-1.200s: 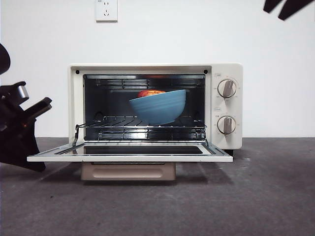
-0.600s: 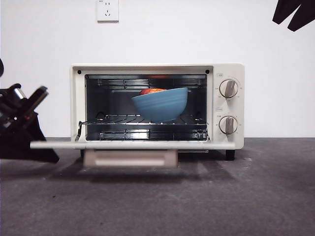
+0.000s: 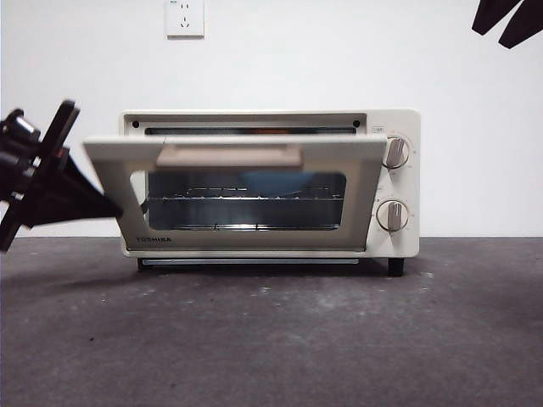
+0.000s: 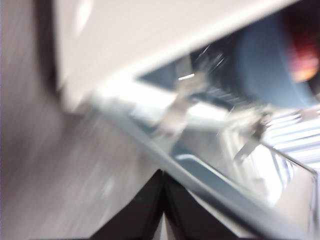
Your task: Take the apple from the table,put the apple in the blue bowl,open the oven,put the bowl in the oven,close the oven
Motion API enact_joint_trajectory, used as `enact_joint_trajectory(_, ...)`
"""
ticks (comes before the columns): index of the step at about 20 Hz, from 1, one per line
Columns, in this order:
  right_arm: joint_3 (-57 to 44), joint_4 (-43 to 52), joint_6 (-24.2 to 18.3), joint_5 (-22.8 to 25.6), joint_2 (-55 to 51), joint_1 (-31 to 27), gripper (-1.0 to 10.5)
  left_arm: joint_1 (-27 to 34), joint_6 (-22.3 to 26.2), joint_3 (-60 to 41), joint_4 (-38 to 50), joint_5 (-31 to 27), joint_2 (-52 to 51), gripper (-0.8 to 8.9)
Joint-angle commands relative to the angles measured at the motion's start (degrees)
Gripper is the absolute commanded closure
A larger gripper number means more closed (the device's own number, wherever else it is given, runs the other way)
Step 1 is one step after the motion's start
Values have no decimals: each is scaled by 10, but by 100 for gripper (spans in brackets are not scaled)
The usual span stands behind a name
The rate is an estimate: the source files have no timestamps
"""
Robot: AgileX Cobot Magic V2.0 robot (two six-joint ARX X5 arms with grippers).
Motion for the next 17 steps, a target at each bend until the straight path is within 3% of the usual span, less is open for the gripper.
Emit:
enact_joint_trajectory(1,5,5,10,1,3,6,794,0,-48,10,65,4,5,807)
enact_joint_trajectory(7,5,5,11,1,3,6,794,1,-61,14,99,-24,5,807)
enact_joint_trajectory(17,5,6,10,1,3,6,794,-12,-51,15,71,-10,-7,806)
